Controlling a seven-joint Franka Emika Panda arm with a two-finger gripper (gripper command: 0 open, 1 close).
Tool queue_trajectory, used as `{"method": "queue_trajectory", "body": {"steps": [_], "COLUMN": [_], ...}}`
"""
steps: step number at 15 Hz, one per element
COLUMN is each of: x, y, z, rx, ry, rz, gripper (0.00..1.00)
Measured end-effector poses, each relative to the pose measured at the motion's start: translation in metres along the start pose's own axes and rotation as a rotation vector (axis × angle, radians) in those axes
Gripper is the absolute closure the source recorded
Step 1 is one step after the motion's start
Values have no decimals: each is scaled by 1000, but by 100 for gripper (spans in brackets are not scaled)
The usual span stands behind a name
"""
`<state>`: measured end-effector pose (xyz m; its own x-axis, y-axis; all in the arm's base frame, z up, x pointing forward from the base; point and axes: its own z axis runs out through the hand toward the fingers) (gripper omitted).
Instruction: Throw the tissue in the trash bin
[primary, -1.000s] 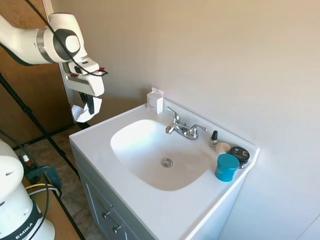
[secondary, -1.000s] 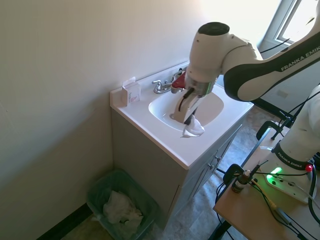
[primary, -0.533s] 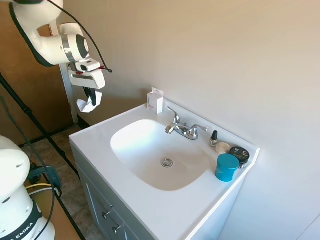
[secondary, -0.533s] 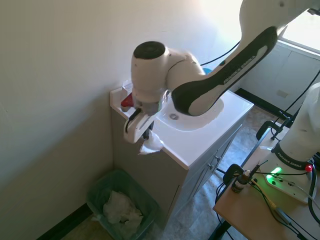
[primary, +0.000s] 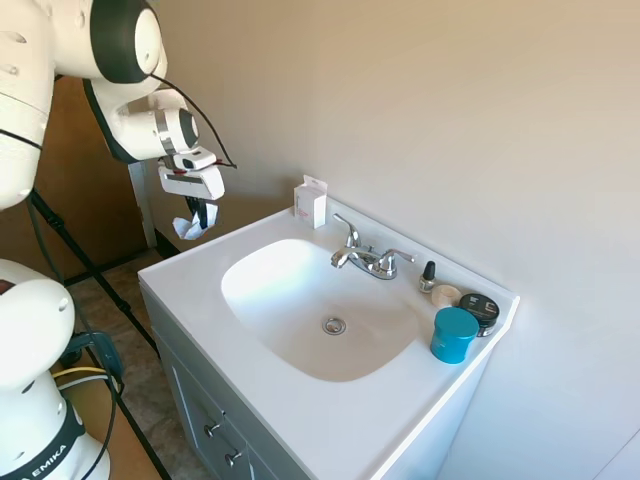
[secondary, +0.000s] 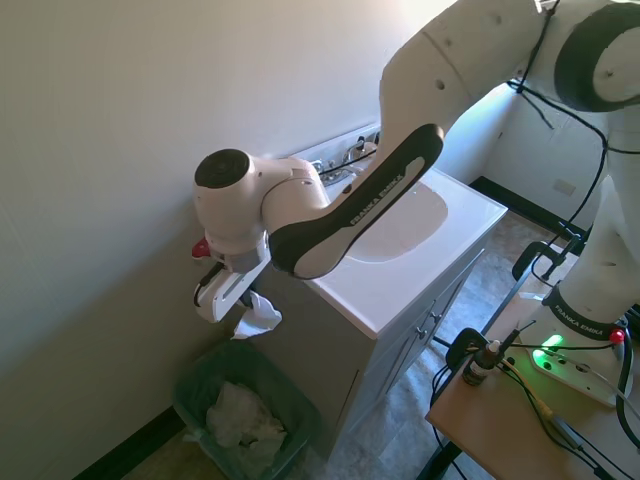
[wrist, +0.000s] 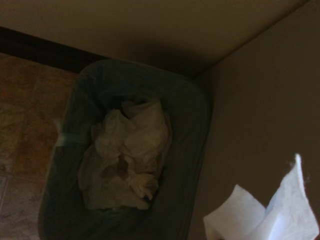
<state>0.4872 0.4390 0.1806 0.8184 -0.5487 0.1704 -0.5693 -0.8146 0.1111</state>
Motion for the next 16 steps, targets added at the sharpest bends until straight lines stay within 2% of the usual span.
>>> {"method": "queue_trajectory", "body": {"steps": [1, 2, 5, 13, 16], "x": [2, 4, 7, 3, 0], "y": [-5, -8, -16, -19, -17], "z": [14, 27, 50, 56, 57], "rx": [-11, -22, -36, -46, -66], "ry": [-2, -5, -26, -64, -72], "rz": [4, 10, 19, 20, 16], "gripper": [100, 0, 0, 0, 0]}}
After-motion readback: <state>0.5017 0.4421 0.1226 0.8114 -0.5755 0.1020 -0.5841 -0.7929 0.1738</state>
